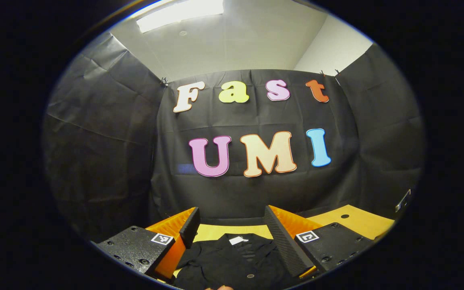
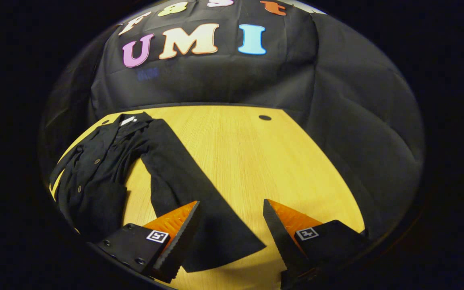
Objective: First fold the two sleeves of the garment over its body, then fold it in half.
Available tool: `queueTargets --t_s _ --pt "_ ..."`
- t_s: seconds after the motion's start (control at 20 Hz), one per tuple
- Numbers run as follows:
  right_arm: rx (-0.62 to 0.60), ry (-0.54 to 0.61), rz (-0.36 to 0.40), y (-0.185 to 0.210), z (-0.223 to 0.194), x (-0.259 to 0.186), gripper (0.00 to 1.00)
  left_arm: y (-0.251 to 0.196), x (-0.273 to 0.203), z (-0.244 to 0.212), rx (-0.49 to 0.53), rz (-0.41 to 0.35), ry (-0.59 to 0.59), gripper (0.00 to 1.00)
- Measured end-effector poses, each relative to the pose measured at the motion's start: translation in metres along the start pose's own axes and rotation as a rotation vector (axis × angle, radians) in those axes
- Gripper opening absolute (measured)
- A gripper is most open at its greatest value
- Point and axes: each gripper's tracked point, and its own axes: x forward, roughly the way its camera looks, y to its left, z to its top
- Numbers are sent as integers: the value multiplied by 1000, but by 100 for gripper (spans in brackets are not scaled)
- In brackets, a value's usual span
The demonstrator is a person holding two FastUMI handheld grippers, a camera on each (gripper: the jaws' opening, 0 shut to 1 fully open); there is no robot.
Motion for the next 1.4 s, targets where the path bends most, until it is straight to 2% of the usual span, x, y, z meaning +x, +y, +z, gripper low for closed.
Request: queueTargets --t_s 0.05,0.15,0.35,0.4,0.45,0.5,0.55,0.7,0.75,0.8,0.85,0.9,0.95,1.15,1.4 --pt "-3 23 -1 1 -9 2 98 1 0 1 4 3 0 90" --pt "3 60 -9 0 -23 4 98 4 0 -1 6 7 0 90" --pt "47 170 10 7 -55 6 99 13 2 -9 -3 11 15 99" --pt "63 167 14 8 -54 7 98 16 2 -11 -3 7 19 94" --pt "81 171 14 10 -54 6 96 20 3 -11 2 5 22 99" --pt "79 169 24 13 -52 5 89 26 4 -11 7 7 15 99" --pt "72 165 30 16 -51 9 83 32 5 -9 9 12 11 94" --pt "104 174 33 24 -46 13 13 51 7 -8 14 25 3 99" --pt "120 192 25 25 -46 11 12 57 8 -8 12 31 3 99" --pt "145 200 30 27 -44 10 6 63 7 -9 10 36 5 94" --pt "173 193 31 30 -38 9 6 69 9 -10 11 44 7 94" --pt "194 175 28 32 -28 9 6 77 8 -10 11 52 6 99" --pt "203 154 26 33 -18 7 6 81 8 -9 10 57 3 94" --pt "206 50 48 49 30 -1 6 101 10 -8 17 68 1 94" --pt "178 -35 120 92 87 -12 6 136 7 -9 21 102 -1 95"
